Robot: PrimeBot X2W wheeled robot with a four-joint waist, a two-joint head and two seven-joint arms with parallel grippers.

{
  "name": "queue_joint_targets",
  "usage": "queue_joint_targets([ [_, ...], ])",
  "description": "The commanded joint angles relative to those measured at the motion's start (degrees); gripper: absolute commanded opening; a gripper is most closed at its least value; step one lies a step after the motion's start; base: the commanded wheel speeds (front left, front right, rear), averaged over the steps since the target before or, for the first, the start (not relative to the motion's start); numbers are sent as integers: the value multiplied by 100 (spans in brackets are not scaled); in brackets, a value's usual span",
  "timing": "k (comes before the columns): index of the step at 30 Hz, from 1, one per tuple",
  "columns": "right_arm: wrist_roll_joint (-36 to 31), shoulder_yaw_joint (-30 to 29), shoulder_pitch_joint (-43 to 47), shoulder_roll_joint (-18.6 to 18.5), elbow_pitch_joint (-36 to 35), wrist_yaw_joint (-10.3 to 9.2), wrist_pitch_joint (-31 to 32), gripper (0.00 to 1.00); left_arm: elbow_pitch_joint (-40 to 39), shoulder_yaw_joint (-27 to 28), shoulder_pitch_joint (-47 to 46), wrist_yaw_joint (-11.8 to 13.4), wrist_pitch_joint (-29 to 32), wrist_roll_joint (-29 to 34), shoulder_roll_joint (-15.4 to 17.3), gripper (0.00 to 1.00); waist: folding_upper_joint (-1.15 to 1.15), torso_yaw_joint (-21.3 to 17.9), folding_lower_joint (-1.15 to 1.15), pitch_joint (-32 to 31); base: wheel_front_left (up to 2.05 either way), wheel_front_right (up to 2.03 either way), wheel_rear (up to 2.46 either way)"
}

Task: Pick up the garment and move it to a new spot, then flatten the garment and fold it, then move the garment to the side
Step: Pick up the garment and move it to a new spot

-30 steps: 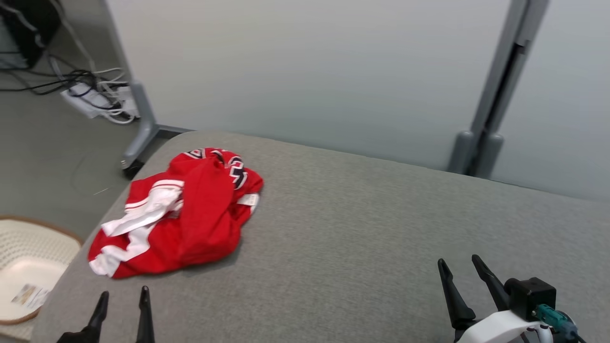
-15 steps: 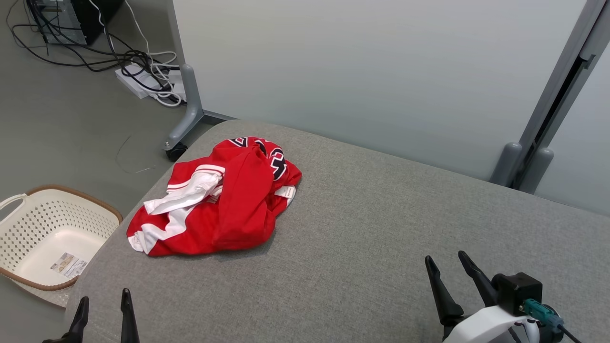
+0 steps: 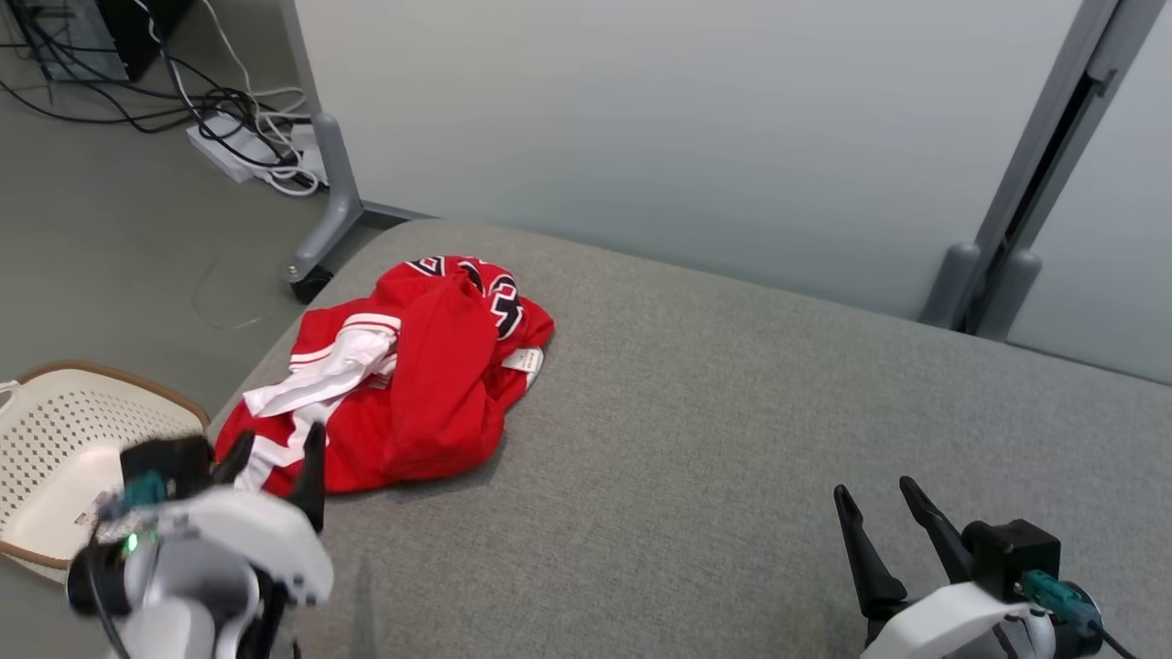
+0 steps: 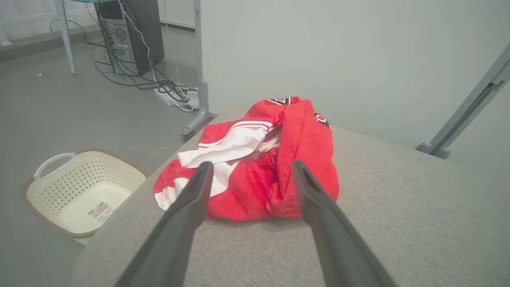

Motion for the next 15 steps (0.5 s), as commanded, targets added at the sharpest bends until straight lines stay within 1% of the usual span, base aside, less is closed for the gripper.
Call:
queue_joint_targets([
  [1,-122,-9,-102,-40,-123,11,88,100,345,-16,-611,-135,298,-172,8,100,0,-193,0,315,0,0,0],
  [2,-122,-9,-102,-40,-123,11,88,100,345,-16,-611,-135,298,-172,8,100,0,-193,0,315,0,0,0],
  [4,-228,-18,-188,-44,-248,11,186,100,826,-25,-1164,-232,687,-380,-35,100,0,-347,0,561,0,0,0],
  [6,-334,2,-304,-43,-394,11,313,100,1253,32,-1703,-276,1052,-558,-13,100,0,-554,0,844,0,0,0],
  [8,-475,38,-464,-42,-554,11,430,100,1654,79,-2213,-329,1302,-668,83,100,0,-803,0,1137,0,0,0],
  [11,-623,88,-624,-47,-742,8,577,100,2194,208,-2779,-207,1638,-804,129,100,0,-1169,0,1477,0,0,0],
  [15,-732,115,-755,-38,-977,8,697,100,2812,313,-3300,83,2001,-855,251,100,0,-1562,0,1838,0,0,0],
])
